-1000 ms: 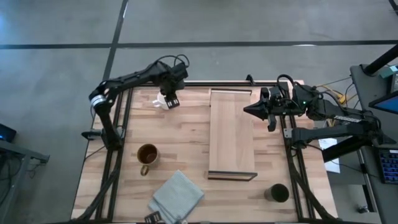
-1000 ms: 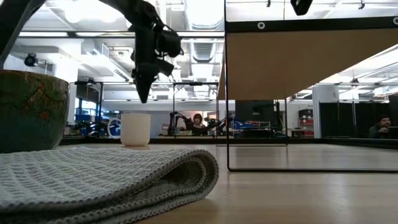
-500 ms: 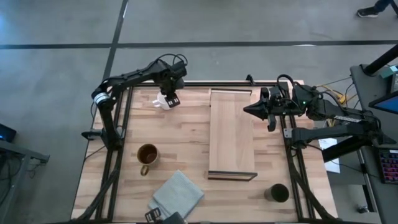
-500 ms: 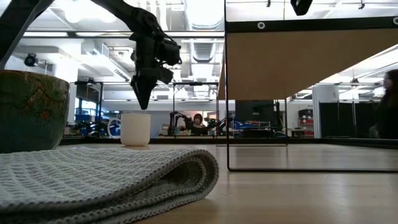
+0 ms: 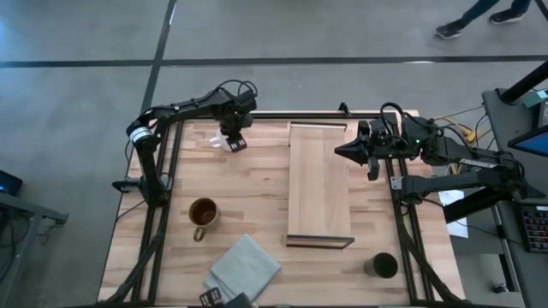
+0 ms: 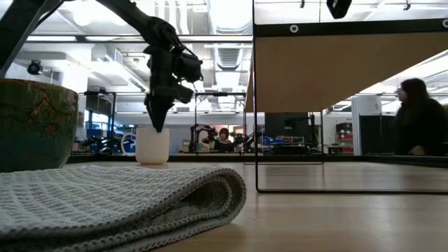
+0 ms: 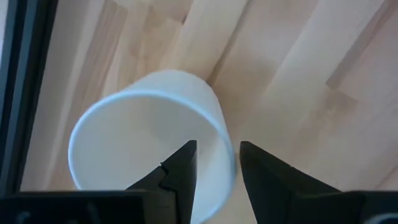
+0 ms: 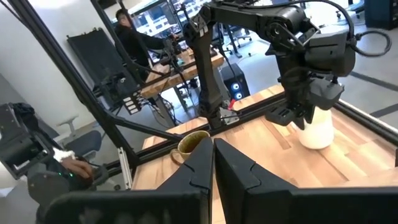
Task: Stack small to large cups/mugs on shelf
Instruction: Put the white mug on the shelf
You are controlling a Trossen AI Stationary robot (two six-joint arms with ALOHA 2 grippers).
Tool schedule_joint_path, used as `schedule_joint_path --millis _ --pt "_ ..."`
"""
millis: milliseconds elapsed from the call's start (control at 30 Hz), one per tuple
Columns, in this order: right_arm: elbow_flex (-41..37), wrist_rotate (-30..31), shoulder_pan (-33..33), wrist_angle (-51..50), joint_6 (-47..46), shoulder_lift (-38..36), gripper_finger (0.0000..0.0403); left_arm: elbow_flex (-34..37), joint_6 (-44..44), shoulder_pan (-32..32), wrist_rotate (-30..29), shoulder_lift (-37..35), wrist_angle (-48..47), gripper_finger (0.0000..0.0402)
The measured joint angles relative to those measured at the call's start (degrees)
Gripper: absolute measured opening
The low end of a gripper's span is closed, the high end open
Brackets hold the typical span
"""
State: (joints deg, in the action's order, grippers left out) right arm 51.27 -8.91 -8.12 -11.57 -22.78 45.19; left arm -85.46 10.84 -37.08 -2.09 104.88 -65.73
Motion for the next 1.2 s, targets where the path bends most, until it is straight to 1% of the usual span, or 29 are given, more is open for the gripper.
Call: schedule_joint_path --millis 67,133,267,300,467,567,700,833,933,1033,1200 --pt "0.0 0.0 0.0 0.0 -0.2 0.0 0.0009 0.5 0.0 0.0 0.0 0.0 1.3 0.0097" --pt "0.0 0.0 0.0 0.0 -0.2 0.0 0.0009 0.8 0.0 0.0 0.0 0.0 1.2 0.0078" --pt "0.0 0.0 0.0 0.0 -0.2 0.0 0.0009 0.8 0.0 0.0 0.0 0.0 1.2 0.0019" --pt "0.0 0.0 0.0 0.0 -0.2 0.0 0.0009 0.9 0.0 0.0 0.0 -0.3 1.2 0.001" --pt "0.0 0.0 0.0 -0.2 -0.1 0.0 0.0009 -1.4 0.1 0.8 -0.1 -2.6 -3.2 0.0002" --pt "0.0 0.0 0.0 -0.2 -0.1 0.0 0.0009 -4.4 0.1 2.2 -0.3 -3.9 -9.2 0.0001" --pt "0.0 0.0 0.0 -0.2 0.1 0.0 0.0009 -10.7 0.0 5.5 -0.3 -6.1 -17.3 0.0001" --pt "0.0 0.0 0.0 -0.2 0.7 -0.2 0.0009 -20.4 -1.2 11.2 -0.7 -6.9 -23.3 0.0001" --pt "0.0 0.0 0.0 -0.2 1.4 -0.4 0.0009 -28.4 -3.3 15.8 -1.6 -6.6 -24.1 0.0" --pt "0.0 0.0 0.0 -0.2 0.9 -0.6 0.0009 -35.7 -3.4 19.6 -1.7 -4.6 -24.0 0.0" --pt "0.0 0.1 0.0 -0.2 0.0 -1.0 0.0009 -45.5 -4.6 21.3 -1.6 0.8 -23.0 0.0"
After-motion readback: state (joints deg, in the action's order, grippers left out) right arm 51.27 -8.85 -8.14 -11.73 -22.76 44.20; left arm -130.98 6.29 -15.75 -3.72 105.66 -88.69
